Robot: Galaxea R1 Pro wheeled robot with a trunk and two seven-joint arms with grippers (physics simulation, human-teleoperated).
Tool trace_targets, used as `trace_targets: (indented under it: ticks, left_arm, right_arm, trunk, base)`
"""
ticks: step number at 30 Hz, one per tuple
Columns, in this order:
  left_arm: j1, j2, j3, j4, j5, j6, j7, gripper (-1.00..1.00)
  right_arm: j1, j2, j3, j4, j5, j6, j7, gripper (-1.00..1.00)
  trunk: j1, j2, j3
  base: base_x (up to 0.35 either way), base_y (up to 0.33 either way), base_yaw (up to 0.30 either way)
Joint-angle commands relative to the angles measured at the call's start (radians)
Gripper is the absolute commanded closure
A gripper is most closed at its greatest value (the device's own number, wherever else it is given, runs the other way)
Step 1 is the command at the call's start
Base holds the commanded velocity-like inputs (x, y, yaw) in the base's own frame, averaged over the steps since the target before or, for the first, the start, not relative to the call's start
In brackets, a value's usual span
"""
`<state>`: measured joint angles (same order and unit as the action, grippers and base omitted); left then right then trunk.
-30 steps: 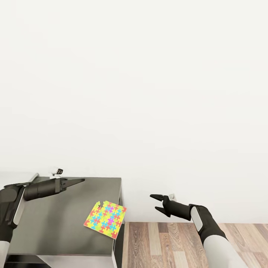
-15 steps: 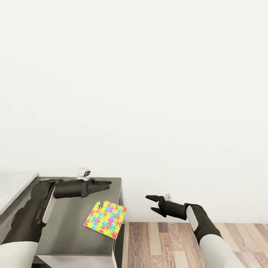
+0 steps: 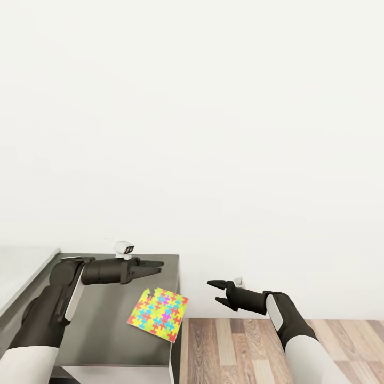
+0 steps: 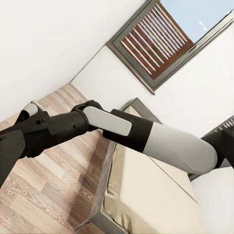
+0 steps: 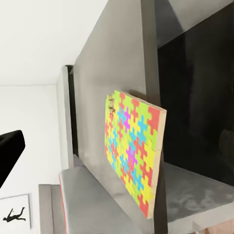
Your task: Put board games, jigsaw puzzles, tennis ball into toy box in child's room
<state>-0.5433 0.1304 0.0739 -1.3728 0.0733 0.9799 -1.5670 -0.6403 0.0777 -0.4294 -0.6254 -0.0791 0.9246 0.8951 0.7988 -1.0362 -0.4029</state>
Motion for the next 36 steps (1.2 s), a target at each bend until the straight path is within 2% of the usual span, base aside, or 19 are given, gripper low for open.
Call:
trace_targets:
  ticks: [1,10,23,36]
  left_arm:
    - [-0.001,0.000,0.000,0.000,0.000,0.011,-0.004,-1.00]
    - [-0.001,0.001,0.003,0.002,-0.001,0.011,-0.004,-1.00]
    - [0.000,0.003,0.074,0.009,0.000,0.008,-0.004,-1.00]
    - [0.000,0.003,0.091,0.009,0.000,0.011,-0.004,-1.00]
  right_arm:
    - [-0.001,0.001,-0.005,0.000,-0.001,0.007,0.001,-1.00]
    - [-0.001,-0.004,-0.005,0.000,-0.001,0.007,0.000,-1.00]
    - [-0.001,-0.010,-0.005,0.000,-0.002,0.006,0.000,-1.00]
    - [-0.001,-0.003,-0.005,0.001,-0.001,0.005,-0.001,-1.00]
  trunk:
    - [0.000,-0.001,-0.001]
    - [0.000,-0.001,-0.001]
    - [0.000,-0.001,-0.001]
    - [0.050,-0.092,-0.042]
  base:
    - [0.000,0.053,0.000]
    - [0.000,0.098,0.000]
    - [0.000,0.004,0.000]
    - [0.000,0.000,0.000]
